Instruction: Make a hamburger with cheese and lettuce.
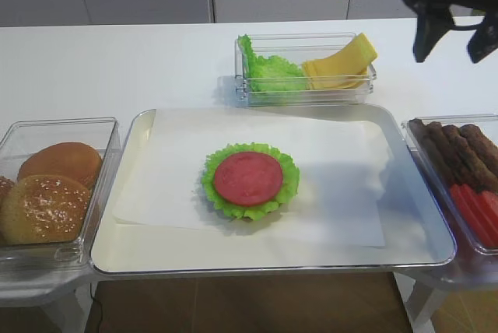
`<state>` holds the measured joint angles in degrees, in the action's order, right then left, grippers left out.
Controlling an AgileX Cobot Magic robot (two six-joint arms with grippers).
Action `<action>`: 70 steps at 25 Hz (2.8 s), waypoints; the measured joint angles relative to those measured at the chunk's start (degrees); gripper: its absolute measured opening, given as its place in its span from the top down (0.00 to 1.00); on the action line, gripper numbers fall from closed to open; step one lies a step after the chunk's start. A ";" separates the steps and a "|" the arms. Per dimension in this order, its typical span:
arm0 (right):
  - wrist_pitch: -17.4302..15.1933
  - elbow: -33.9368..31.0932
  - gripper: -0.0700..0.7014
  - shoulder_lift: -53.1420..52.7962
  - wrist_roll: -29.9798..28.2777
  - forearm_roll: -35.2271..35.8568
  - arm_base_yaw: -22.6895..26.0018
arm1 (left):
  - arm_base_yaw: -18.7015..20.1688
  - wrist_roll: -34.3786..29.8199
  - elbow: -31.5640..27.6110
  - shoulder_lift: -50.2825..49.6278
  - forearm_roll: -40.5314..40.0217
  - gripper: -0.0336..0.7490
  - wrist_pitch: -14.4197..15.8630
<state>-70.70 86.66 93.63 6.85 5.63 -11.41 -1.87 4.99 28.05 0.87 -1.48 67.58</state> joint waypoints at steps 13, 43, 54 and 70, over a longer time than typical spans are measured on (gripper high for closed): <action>-0.47 -17.73 0.25 -23.45 -0.64 0.00 5.06 | 0.00 0.00 0.00 0.00 0.00 0.48 0.00; -2.62 -42.51 0.26 -83.03 -4.82 0.68 5.06 | 0.00 0.00 0.00 0.00 0.00 0.49 0.00; -1.57 -51.77 0.26 -93.93 -6.85 0.62 5.06 | 0.00 0.00 0.00 0.00 0.00 0.49 0.00; 5.89 -58.70 0.26 -94.61 -8.22 0.29 5.06 | 0.00 0.00 0.00 0.00 0.00 0.49 0.00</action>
<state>-64.82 27.96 -0.98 -1.37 5.93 -6.35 -1.87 4.99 28.05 0.87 -1.48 67.58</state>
